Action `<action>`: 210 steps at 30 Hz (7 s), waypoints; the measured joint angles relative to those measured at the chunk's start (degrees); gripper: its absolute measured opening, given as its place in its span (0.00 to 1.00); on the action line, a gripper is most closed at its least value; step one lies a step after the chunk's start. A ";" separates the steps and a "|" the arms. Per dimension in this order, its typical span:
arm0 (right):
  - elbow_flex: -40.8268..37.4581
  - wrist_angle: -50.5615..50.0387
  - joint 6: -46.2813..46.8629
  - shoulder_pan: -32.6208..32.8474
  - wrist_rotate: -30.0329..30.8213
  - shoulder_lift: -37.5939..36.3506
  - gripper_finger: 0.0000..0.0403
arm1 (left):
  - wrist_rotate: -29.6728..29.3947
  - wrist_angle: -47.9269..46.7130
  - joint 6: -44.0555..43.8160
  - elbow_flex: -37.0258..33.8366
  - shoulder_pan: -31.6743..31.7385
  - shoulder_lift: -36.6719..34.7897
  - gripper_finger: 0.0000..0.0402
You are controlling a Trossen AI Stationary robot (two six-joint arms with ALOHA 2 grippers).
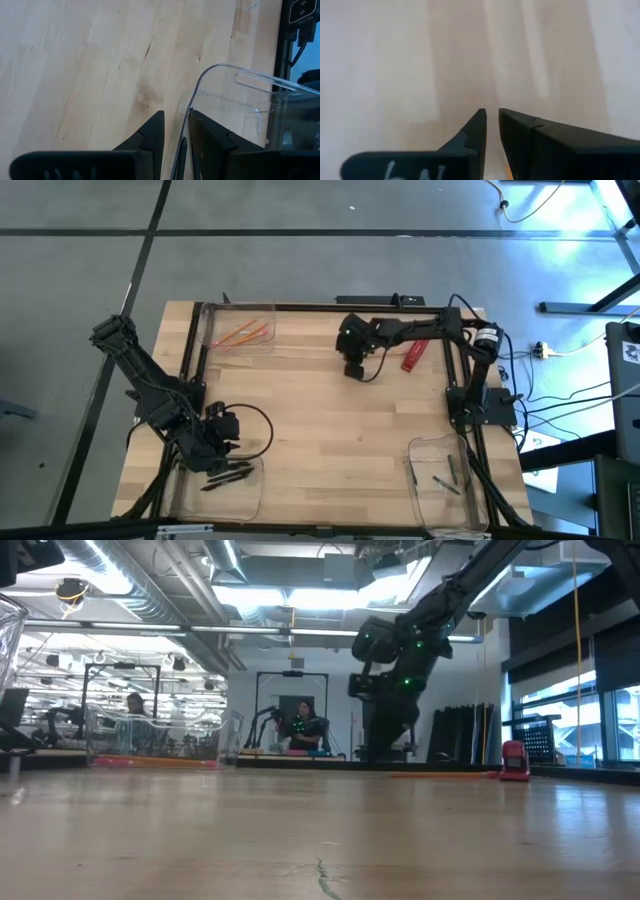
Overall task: Sort crayons/erasers/pens/pencils in bins
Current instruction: Put the orange pencil into the top transparent bin
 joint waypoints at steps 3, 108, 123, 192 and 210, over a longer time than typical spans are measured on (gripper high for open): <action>0.00 0.58 0.03 1.67 -0.65 -0.03 0.13 | 0.00 0.00 0.01 0.00 0.01 0.00 0.21; -0.52 -15.53 2.61 -4.85 5.46 -2.18 0.55 | -16.35 -0.42 4.62 0.00 7.39 0.00 0.21; -0.30 -15.27 -0.54 -7.64 -1.17 1.35 0.49 | -16.37 -0.42 4.64 0.00 7.39 0.00 0.21; 17.66 -46.36 8.86 12.21 5.69 -2.89 0.01 | -16.40 -0.45 4.64 0.00 7.39 -0.01 0.21; -10.73 -30.66 26.90 16.96 6.64 -28.55 0.04 | -16.46 -0.03 7.63 0.00 8.68 0.00 0.21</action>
